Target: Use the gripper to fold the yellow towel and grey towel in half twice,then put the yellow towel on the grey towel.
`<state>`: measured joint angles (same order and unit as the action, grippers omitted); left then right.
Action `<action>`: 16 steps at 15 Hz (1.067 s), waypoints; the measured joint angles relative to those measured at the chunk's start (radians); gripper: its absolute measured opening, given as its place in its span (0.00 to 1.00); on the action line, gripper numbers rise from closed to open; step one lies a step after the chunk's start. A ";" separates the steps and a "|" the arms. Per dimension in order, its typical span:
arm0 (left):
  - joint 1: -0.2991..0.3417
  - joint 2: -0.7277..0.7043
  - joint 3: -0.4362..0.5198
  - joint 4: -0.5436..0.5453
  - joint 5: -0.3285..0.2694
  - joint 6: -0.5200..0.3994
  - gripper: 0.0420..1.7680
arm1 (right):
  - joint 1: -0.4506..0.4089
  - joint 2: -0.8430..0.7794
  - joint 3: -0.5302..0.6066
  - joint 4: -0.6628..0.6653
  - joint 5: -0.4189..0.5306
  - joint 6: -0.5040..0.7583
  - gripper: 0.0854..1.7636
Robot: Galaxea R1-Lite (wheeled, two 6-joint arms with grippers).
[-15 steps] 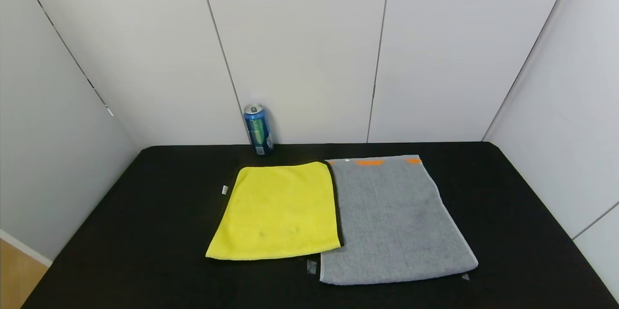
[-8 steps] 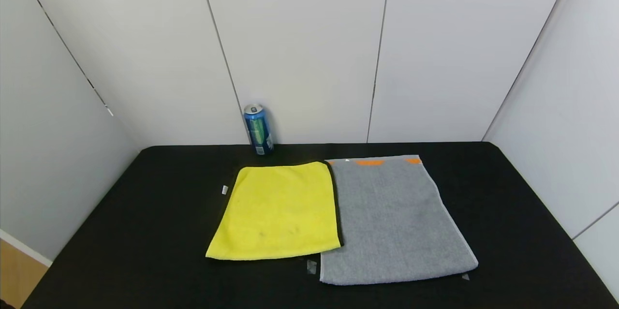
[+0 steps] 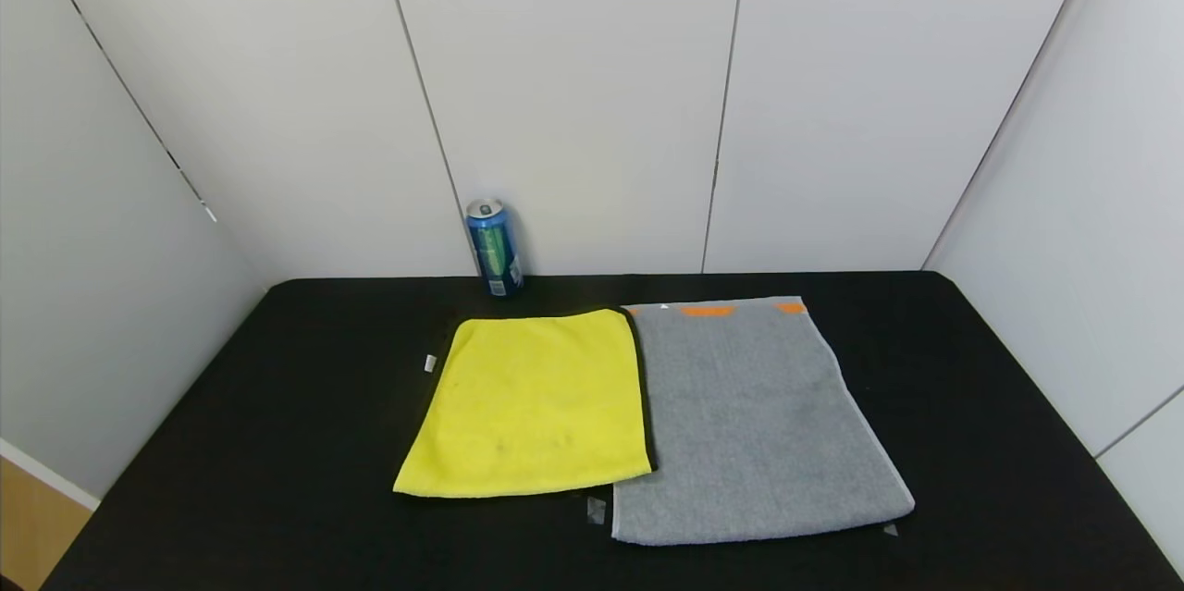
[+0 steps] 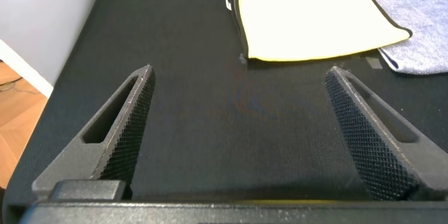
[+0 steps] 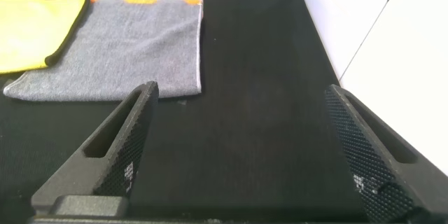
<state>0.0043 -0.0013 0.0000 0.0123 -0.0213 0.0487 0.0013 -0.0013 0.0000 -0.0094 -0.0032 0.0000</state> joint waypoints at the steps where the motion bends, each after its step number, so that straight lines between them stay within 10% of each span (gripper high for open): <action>1: 0.000 0.000 0.000 0.000 0.000 0.001 0.97 | 0.000 0.000 0.000 0.000 0.000 0.000 0.97; 16: -0.001 0.000 0.000 0.001 0.000 0.000 0.97 | 0.001 0.000 0.000 0.004 0.000 -0.002 0.97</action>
<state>0.0036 -0.0013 0.0000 0.0136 -0.0215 0.0487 0.0023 -0.0013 0.0000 -0.0057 -0.0032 -0.0023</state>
